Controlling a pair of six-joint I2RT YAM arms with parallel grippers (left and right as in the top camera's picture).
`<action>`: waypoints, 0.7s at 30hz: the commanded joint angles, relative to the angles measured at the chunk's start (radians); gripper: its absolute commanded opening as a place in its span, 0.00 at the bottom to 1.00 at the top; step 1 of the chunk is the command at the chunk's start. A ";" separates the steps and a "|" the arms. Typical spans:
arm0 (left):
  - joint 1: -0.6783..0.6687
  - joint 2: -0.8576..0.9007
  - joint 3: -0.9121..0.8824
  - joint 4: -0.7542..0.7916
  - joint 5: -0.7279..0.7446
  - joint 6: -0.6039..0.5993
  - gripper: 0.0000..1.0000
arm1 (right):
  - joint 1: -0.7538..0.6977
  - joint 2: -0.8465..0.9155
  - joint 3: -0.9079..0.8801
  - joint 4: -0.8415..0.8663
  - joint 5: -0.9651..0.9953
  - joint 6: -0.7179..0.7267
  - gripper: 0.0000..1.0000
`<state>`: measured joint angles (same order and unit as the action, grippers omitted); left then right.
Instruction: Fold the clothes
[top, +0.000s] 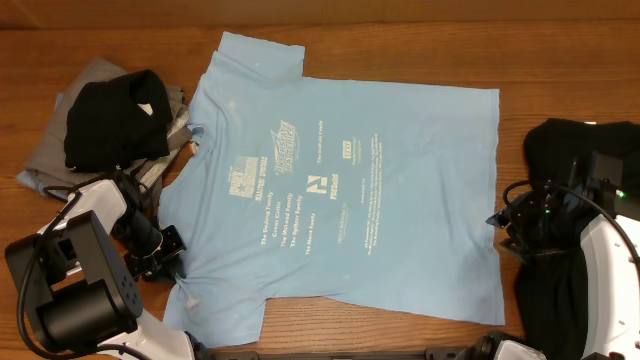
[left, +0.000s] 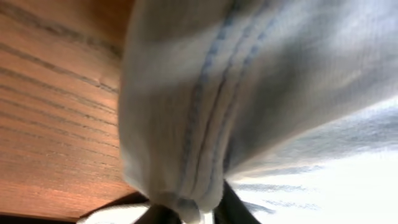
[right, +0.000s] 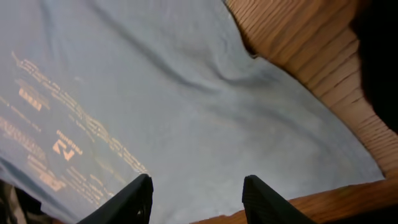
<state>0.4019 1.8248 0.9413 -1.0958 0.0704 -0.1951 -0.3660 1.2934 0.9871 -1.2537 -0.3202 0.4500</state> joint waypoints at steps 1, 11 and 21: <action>0.005 0.058 -0.012 0.069 0.034 0.042 0.15 | 0.002 -0.010 -0.006 0.004 0.058 0.053 0.51; 0.005 -0.055 0.004 0.056 0.073 0.057 0.23 | 0.002 -0.007 -0.196 0.026 0.064 0.187 0.53; 0.005 -0.082 0.004 0.060 0.080 0.057 0.33 | 0.002 -0.007 -0.462 0.158 0.053 0.327 0.44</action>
<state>0.4076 1.7691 0.9413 -1.0409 0.1310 -0.1535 -0.3656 1.2934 0.5831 -1.1316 -0.2657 0.7059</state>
